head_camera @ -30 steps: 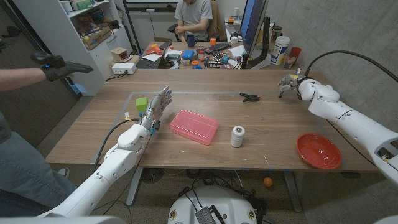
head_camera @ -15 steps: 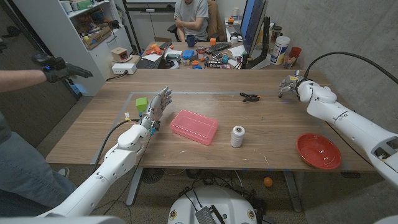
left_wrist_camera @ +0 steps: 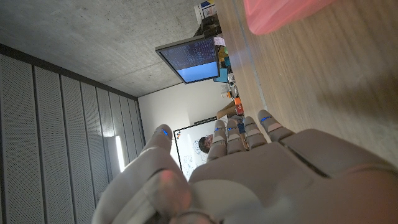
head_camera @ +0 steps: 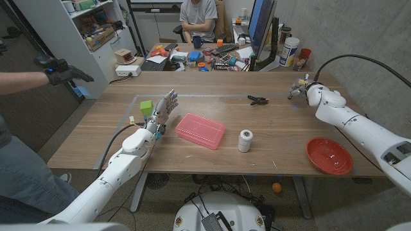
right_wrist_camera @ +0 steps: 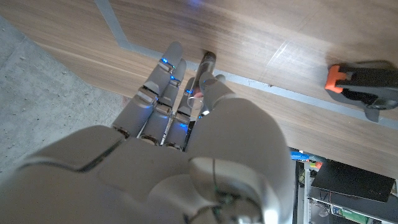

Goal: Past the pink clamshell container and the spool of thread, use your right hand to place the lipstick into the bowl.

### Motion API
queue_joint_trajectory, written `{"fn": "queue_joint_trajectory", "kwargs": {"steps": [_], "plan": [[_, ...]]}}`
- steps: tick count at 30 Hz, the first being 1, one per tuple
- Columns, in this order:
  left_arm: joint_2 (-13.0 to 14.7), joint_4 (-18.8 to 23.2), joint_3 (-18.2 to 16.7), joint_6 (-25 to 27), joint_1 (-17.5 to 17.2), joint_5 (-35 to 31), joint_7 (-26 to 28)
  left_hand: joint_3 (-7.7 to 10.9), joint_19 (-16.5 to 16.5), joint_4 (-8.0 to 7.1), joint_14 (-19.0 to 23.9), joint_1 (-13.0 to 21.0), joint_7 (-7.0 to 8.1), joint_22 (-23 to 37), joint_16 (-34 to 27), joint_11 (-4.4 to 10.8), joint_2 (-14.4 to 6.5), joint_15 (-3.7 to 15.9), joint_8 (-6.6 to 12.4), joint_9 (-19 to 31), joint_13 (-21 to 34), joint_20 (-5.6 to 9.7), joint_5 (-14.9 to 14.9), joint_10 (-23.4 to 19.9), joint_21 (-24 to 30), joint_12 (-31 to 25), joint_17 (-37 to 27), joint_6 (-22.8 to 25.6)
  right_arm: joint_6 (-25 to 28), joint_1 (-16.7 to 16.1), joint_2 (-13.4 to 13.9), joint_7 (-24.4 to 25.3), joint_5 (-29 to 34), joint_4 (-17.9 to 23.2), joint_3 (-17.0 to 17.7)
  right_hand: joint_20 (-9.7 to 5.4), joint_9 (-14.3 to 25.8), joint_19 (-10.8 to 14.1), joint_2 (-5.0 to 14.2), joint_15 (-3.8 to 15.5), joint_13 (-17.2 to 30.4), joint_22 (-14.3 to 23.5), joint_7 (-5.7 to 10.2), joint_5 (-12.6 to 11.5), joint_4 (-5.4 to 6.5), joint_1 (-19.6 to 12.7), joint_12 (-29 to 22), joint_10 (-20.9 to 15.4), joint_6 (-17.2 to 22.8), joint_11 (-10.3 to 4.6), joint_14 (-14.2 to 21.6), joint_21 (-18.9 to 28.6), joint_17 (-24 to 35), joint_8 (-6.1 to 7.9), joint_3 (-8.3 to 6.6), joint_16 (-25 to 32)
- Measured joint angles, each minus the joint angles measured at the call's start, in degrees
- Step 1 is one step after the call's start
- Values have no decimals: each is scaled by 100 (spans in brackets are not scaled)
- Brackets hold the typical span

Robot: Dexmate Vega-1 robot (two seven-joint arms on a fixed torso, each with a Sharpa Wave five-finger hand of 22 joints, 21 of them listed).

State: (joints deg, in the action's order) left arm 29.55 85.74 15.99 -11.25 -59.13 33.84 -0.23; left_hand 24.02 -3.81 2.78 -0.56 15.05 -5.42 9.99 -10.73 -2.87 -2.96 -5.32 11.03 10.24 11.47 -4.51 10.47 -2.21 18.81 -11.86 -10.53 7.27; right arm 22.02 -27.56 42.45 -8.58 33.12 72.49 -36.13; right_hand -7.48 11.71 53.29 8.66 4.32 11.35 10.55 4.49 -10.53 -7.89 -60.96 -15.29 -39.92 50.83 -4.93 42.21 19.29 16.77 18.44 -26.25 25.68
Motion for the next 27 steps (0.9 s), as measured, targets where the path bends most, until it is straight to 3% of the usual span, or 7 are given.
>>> {"fn": "queue_joint_trajectory", "kwargs": {"steps": [3,6,15,27], "plan": [[-3,-3,0,0,-7,6,1,0,0,0,0,-24,0,0,0,0,-24,0,0,0,0,0,0,0,-42,0,0,0,0,9,-9,6,-12,-6,-7,0,0,0,20,2,1,27,1,16,32,-7,-96,-321,38,217,42,44,-2,2,33,0],[-5,-8,0,0,-11,12,1,0,0,0,0,-24,0,0,0,0,-24,0,0,0,0,0,0,0,-42,0,0,0,0,16,-10,8,-16,-7,-12,0,0,0,20,19,14,27,-39,23,37,-6,-114,-424,78,321,80,44,-2,2,37,0],[-34,-73,18,-10,11,32,-61,0,23,0,30,-24,0,0,0,0,-24,-30,0,0,0,-23,0,0,-42,0,0,0,59,-43,82,4,-22,220,25,0,1,-1,44,30,24,26,-9,27,45,1,-193,-432,108,329,131,44,14,2,47,0],[-69,-177,52,-75,87,37,-190,0,21,-1,30,-46,0,0,0,0,-46,-29,0,0,0,-21,0,0,-81,0,0,0,314,-363,385,3,19,930,265,-41,-2,122,59,82,0,26,51,44,54,0,-192,-516,256,413,346,133,-56,-3,57,16]]}}
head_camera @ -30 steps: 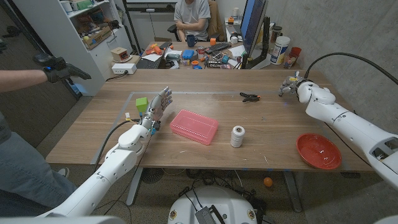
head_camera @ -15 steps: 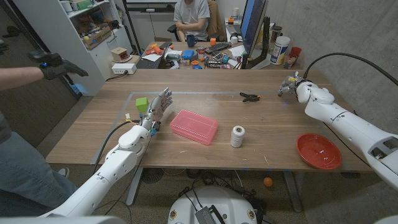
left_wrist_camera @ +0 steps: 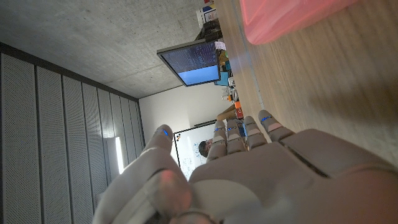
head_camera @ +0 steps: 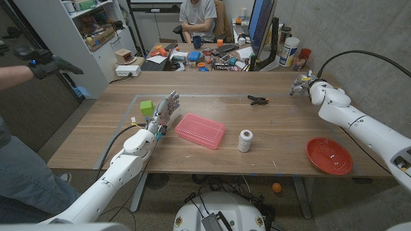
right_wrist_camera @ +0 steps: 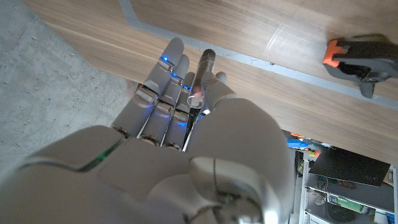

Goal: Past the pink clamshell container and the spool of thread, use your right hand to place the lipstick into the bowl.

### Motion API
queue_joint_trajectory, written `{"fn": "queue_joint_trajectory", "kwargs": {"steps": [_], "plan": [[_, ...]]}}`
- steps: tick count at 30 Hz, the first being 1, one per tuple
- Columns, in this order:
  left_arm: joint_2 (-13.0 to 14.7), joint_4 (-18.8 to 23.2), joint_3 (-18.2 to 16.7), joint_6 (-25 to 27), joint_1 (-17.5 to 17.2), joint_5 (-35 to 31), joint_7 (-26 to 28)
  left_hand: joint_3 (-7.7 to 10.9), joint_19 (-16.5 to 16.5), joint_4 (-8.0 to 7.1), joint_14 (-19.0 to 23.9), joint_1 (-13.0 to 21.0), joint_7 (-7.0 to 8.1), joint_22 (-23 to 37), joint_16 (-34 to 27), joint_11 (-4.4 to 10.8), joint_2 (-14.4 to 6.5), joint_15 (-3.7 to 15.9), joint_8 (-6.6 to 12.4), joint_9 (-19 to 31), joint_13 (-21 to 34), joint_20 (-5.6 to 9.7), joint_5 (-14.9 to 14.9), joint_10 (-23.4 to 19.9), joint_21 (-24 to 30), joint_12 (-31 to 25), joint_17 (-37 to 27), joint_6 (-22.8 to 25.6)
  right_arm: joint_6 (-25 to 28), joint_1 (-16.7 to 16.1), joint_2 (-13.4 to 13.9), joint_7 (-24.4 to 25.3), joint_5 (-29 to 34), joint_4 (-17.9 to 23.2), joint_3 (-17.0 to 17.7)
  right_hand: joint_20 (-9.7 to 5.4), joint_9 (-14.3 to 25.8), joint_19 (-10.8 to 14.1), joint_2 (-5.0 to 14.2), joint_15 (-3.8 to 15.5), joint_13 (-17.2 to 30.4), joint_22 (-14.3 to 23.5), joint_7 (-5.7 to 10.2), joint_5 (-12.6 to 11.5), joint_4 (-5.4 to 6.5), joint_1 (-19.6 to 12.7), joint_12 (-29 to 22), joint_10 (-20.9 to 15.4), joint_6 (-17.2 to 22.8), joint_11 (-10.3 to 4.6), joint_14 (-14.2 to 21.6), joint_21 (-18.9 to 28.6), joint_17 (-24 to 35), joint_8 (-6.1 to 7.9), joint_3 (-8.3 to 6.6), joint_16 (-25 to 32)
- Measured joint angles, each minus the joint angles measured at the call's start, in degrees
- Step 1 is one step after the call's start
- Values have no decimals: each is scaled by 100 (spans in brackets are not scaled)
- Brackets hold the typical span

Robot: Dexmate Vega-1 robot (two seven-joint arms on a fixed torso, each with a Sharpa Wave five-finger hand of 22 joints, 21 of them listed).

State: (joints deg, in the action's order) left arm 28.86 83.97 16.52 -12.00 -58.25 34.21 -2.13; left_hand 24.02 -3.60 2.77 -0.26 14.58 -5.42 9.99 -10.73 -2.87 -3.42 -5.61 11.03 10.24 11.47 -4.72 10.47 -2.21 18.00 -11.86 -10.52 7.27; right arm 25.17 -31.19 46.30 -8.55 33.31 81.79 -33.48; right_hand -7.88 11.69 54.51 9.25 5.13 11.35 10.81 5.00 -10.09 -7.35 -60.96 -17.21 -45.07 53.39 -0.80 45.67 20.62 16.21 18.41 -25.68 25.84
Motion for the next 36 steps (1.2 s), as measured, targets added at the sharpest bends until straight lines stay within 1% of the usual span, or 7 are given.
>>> {"fn": "queue_joint_trajectory", "kwargs": {"steps": [2,7,9,11,15,21,36], "plan": [[8,-5,5,0,8,-6,-14,-19,0,18,0,0,0,0,0,0,0,0,0,0,0,0,0,0,0,0,0,0,90,-103,84,-7,22,212,65,0,0,0,-1,11,0,0,29,0,0,0,0,0,29,0,11,0,0,0,0,-18],[50,-6,7,0,21,-32,-49,-1,-1,48,0,0,0,0,0,0,0,0,0,0,0,0,0,0,-22,0,0,0,267,-285,254,-75,88,606,169,0,-3,0,-2,31,-6,0,0,1,0,0,2,0,57,0,30,0,0,-2,0,-22],[72,-6,7,0,24,-37,-51,-1,-1,49,0,0,0,0,0,0,0,0,0,0,0,1,0,0,-22,0,0,0,320,-345,317,-111,121,643,177,0,3,0,-2,30,-7,0,0,2,-1,0,2,0,57,0,30,34,0,-2,0,-22],[111,9,6,17,29,-46,-88,-1,-1,48,0,0,0,0,0,0,0,0,0,0,0,1,0,0,-21,0,0,0,420,-460,424,-177,192,1013,249,0,16,0,-3,30,-18,0,1,4,-1,0,3,0,57,0,30,44,1,-2,1,-22],[152,38,-7,36,44,-52,-110,-1,-1,48,0,0,0,0,0,0,0,0,0,0,0,1,0,0,-39,0,0,0,603,-648,575,-290,297,1404,338,0,19,0,-3,26,-27,0,1,5,16,0,4,1,56,-1,34,44,1,-2,31,-22],[255,109,-48,43,94,-68,-189,-1,-1,48,-1,0,0,0,0,0,0,1,0,0,0,1,-26,0,-43,0,0,0,848,-880,718,-406,401,1811,457,0,19,0,-4,32,-32,-1,1,5,16,0,38,2,56,-2,72,44,11,-3,31,-22],[403,39,-122,-9,244,6,-523,-1,20,48,-1,-23,0,0,0,0,-23,1,0,0,0,-20,-39,0,-65,0,0,0,1858,-1714,1159,-718,829,3178,806,1,18,-1,12,32,-27,-1,34,26,10,17,60,3,87,-3,113,101,16,-18,37,-42]]}}
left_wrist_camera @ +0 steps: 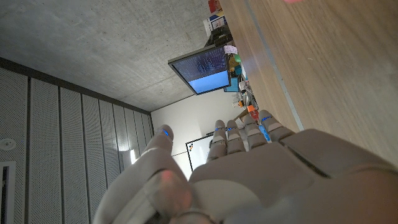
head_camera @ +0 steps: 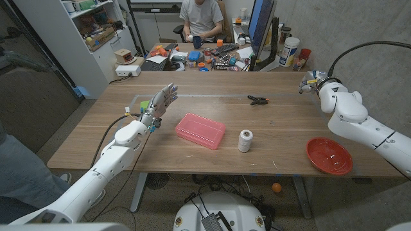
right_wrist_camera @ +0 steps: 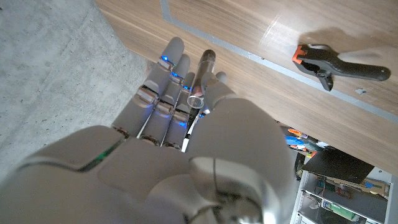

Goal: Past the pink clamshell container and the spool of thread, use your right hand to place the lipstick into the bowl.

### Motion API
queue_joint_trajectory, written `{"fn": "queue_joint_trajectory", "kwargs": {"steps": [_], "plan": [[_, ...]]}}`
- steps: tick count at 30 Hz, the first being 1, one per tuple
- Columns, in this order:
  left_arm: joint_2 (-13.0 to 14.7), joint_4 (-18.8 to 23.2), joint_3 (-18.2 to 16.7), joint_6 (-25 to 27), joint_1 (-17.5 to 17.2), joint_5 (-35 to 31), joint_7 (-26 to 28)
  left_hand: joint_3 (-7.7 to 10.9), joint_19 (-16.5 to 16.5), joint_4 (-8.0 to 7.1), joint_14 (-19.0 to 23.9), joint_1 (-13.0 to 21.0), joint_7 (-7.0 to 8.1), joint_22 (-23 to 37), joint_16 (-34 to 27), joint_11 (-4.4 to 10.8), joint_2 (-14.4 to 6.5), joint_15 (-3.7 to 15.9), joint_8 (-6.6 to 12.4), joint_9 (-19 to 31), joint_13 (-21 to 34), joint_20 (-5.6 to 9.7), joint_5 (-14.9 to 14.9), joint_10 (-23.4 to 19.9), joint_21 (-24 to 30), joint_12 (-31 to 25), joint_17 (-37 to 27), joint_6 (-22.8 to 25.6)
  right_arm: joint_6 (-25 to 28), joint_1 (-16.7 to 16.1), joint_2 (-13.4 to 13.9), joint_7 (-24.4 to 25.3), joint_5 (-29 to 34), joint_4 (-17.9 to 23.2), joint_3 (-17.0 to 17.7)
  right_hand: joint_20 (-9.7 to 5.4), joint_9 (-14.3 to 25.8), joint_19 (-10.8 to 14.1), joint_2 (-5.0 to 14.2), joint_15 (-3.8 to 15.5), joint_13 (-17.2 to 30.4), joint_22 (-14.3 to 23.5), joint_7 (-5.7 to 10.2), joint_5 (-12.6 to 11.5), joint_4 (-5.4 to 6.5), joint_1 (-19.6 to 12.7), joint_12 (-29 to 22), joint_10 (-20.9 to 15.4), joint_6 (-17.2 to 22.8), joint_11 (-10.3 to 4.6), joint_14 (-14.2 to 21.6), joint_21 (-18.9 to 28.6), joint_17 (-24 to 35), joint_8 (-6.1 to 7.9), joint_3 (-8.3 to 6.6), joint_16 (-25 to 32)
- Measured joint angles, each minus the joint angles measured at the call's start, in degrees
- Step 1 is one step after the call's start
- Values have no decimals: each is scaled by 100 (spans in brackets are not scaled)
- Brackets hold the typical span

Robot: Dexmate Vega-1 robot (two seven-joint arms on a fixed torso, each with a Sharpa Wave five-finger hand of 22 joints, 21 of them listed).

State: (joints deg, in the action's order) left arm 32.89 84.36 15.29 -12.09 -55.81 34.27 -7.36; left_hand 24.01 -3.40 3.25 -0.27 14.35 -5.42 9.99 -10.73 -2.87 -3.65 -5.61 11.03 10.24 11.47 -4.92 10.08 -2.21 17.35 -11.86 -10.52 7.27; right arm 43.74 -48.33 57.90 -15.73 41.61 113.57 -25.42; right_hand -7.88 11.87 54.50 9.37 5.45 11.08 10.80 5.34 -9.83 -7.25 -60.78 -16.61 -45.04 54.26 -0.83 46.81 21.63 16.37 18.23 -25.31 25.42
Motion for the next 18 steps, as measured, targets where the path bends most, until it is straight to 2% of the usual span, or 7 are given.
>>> {"fn": "queue_joint_trajectory", "kwargs": {"steps": [18], "plan": [[-7,-540,-77,-233,258,154,-569,17,0,16,0,0,0,0,0,0,0,0,0,0,-29,0,0,0,-44,0,0,0,1097,-649,336,-435,466,1340,199,0,27,0,14,17,27,0,0,-15,14,16,66,1,-1,-1,41,21,27,-6,34,1]]}}
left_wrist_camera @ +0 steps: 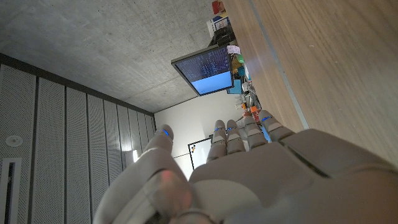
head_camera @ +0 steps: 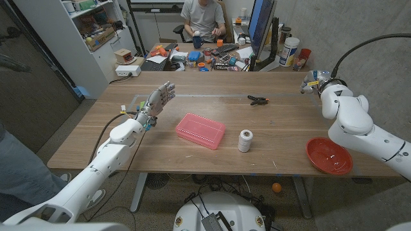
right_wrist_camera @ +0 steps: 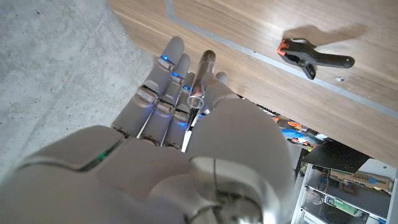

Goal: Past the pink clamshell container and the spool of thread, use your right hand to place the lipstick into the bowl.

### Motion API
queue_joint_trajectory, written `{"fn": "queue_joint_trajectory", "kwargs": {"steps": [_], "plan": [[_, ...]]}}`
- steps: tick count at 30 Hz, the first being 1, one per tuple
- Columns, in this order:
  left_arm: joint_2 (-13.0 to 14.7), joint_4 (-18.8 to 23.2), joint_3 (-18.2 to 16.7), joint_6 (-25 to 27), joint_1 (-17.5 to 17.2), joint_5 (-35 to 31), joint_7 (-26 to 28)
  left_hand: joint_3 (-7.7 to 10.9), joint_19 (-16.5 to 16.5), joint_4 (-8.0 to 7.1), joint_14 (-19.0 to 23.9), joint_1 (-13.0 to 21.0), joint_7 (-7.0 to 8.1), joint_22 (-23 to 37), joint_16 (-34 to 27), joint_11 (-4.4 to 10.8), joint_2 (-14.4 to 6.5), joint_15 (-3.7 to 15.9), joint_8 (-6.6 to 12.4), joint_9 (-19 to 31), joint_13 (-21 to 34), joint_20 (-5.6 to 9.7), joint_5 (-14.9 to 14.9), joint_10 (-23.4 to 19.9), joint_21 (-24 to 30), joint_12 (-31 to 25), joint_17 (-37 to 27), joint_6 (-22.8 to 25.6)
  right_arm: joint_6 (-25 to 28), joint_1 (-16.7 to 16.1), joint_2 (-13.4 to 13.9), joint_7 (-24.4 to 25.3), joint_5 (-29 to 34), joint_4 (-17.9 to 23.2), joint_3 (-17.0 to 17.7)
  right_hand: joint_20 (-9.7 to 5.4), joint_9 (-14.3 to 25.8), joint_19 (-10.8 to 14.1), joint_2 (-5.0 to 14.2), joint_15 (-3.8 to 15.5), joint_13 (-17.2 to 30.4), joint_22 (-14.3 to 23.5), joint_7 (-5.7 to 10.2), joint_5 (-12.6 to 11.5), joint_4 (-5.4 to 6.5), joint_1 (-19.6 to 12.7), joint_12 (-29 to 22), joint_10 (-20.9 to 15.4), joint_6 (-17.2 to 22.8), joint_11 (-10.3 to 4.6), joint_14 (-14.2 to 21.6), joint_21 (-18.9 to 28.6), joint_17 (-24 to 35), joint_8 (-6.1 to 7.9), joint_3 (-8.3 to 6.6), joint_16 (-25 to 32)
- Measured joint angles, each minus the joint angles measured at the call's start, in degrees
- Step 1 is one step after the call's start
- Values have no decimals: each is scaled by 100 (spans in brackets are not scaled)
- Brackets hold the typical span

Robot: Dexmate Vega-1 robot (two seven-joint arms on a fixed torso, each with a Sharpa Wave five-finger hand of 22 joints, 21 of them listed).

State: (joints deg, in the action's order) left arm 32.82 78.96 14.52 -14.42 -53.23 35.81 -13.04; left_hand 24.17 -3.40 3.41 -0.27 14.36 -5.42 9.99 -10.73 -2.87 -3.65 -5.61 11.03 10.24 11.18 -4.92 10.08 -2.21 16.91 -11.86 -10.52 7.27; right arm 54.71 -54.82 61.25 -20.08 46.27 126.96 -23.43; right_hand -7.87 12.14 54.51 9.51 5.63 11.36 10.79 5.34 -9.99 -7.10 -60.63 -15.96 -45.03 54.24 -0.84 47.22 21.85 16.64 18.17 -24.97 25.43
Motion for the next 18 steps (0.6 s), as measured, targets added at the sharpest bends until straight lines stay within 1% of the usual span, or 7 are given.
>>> {"fn": "queue_joint_trajectory", "kwargs": {"steps": [1,4,6,8,14,15,18], "plan": [[0,-4,0,-11,2,7,-37,0,0,0,0,0,0,0,0,0,0,0,0,0,0,0,0,0,0,0,0,0,10,0,0,-3,4,0,0,0,0,0,0,-18,0,0,0,0,0,0,0,0,0,0,19,0,0,0,0,0],[-9,-109,-6,-35,52,21,-112,0,0,0,0,0,0,0,0,0,0,0,0,0,0,0,0,0,0,0,0,0,276,-186,104,-66,72,280,68,0,0,0,0,12,0,0,0,0,0,0,0,0,0,0,50,23,0,0,0,0],[-37,-216,-10,-62,115,34,-213,0,0,0,0,0,0,0,0,0,0,0,0,0,0,0,0,0,0,0,0,0,314,-196,109,-71,80,293,72,0,0,0,-1,12,0,0,0,0,0,0,1,0,0,0,49,23,0,-1,0,0],[-51,-301,-10,-77,162,42,-282,-2,0,1,0,0,0,0,0,0,0,0,0,0,0,0,0,0,0,0,0,0,552,-404,218,-79,99,547,161,0,0,0,-1,12,0,0,0,0,0,0,1,0,0,0,49,23,0,-3,0,0],[-106,-472,-11,-106,273,51,-439,-3,-1,35,0,0,0,0,0,0,0,0,0,0,0,0,0,0,-19,0,0,0,913,-706,366,-28,83,847,293,0,-1,0,-32,12,0,0,0,0,0,31,33,0,-1,-1,49,23,-1,-16,0,0],[-126,-551,-5,-116,321,52,-508,-3,-1,35,0,0,0,0,0,0,0,0,0,0,1,0,0,0,-40,0,0,0,1070,-842,440,42,22,980,355,0,-1,0,-32,12,-1,0,0,0,0,31,34,0,-1,0,49,23,-1,-16,0,0],[-160,-637,10,-116,390,52,-520,-8,-1,40,0,-31,0,0,0,0,-31,0,0,0,1,0,0,0,-40,0,0,0,1276,-868,454,153,-89,1005,366,0,-1,0,-32,12,-1,0,0,0,0,31,34,0,-1,-1,49,23,-1,-16,0,1]]}}
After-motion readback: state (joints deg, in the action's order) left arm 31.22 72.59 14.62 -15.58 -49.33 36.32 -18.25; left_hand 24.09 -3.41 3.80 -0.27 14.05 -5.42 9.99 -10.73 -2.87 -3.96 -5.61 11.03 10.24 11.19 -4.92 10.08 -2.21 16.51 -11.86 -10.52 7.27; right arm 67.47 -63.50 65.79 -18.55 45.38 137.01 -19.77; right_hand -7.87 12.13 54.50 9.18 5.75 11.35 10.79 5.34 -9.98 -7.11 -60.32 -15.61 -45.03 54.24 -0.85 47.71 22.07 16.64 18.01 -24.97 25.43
